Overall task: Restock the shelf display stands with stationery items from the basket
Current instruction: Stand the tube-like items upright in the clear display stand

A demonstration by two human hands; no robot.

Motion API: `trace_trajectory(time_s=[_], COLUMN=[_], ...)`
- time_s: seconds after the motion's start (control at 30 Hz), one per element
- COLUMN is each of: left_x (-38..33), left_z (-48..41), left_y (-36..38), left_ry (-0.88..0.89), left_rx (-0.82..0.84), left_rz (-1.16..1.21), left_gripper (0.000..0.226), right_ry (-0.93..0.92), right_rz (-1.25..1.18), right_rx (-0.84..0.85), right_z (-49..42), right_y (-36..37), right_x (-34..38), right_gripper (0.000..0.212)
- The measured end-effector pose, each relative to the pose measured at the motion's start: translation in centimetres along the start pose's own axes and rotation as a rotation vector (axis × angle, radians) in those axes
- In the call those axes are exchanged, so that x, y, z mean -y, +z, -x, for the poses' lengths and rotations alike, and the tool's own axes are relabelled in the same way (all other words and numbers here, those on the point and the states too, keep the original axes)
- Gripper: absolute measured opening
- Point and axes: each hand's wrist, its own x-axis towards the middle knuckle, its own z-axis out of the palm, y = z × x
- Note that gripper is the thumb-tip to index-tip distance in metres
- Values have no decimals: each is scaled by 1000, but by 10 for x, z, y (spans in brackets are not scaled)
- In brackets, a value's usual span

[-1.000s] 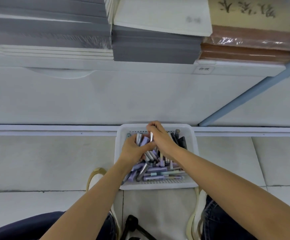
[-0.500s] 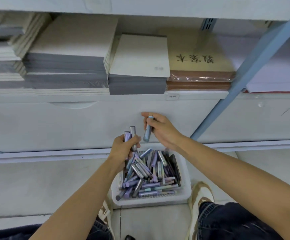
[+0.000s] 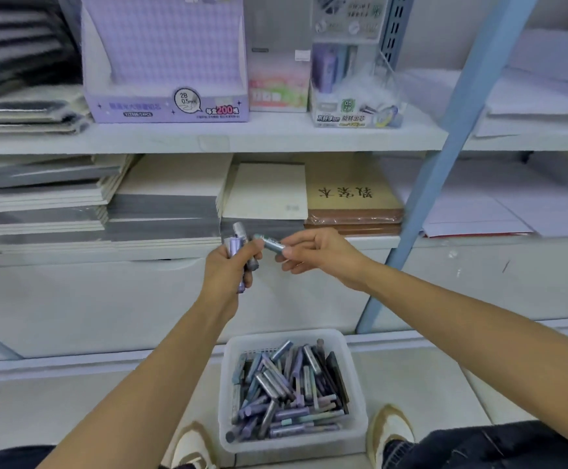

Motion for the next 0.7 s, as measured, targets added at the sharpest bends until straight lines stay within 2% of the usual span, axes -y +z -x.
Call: trace_trajectory(time_s=[0.13,0.2,0.33,0.43,0.57,0.7], left_x=[-38,-52,-79,-101,-126,-149], left_z=[8,13,22,24,24,22], left_y=[22,33,52,62,80,99], left_ry=[120,164,238,324,448,514], left_rx=[59,87,134,149,202,238], left_rz=[18,-11,-63,-169,-307,-334], left_gripper=[8,10,17,22,30,34], right_ry=[-162,-195,-237,-304,-452,-527], right_rz=[-54,-82,33,191,172,284], right_rx=[-102,-80,-36,-157,-319,-366], right_z=[8,13,21,24,24,19], right_y=[-4,-6,-12,-22,-35,-50], right_x=[34,50,72,92,130,163], right_gripper=[28,29,28,28,24,17])
